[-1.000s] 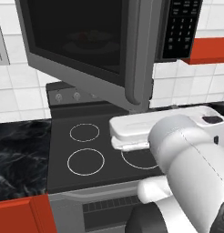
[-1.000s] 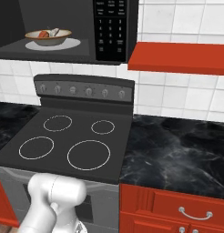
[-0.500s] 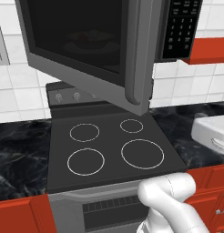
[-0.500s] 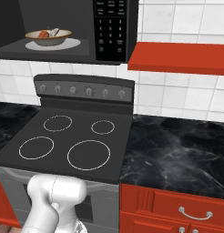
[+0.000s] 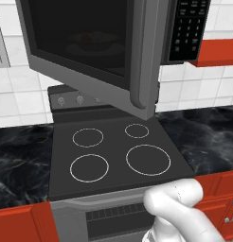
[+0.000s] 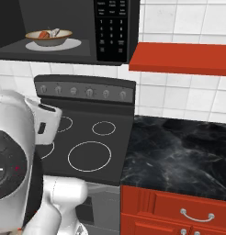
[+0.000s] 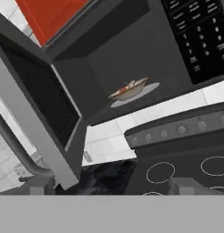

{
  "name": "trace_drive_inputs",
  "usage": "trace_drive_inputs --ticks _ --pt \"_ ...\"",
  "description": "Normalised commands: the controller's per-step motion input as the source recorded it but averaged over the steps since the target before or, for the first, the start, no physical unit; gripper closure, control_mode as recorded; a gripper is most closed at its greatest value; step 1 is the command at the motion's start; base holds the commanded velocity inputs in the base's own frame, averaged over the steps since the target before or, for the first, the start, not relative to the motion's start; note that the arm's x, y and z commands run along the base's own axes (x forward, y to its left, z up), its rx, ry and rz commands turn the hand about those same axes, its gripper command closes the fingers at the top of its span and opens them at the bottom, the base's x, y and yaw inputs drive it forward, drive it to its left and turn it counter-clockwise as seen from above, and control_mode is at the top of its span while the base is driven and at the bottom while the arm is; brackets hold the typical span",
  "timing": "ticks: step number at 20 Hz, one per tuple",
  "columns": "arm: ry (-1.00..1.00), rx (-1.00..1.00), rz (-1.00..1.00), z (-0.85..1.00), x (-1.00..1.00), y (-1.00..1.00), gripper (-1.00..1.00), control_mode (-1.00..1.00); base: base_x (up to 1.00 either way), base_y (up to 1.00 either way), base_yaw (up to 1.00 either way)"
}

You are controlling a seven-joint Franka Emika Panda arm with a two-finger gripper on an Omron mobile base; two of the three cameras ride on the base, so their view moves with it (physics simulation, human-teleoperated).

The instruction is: The microwave is finished heating the fish and sweet potato. Take the bowl containing the food and place it on the dining counter.

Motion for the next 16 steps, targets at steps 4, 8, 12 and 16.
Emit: trace_drive_inputs --ticks 4,8,12,16 --pt "0.34 0.33 0.33 -0.21 0.98 -0.32 -1.00 -1.00 0.00 0.00 0.00" --pt "0.31 0.32 0.22 -0.09 1.00 0.01 -1.00 -1.00 0.00 0.00 0.00" --pt "0.23 0.21 0.09 0.00 1.00 0.33 -1.00 -1.00 0.00 0.00 0.00" --pt "0.18 0.07 0.01 0.00 1.00 0.67 -1.00 -1.00 0.00 0.00 0.00"
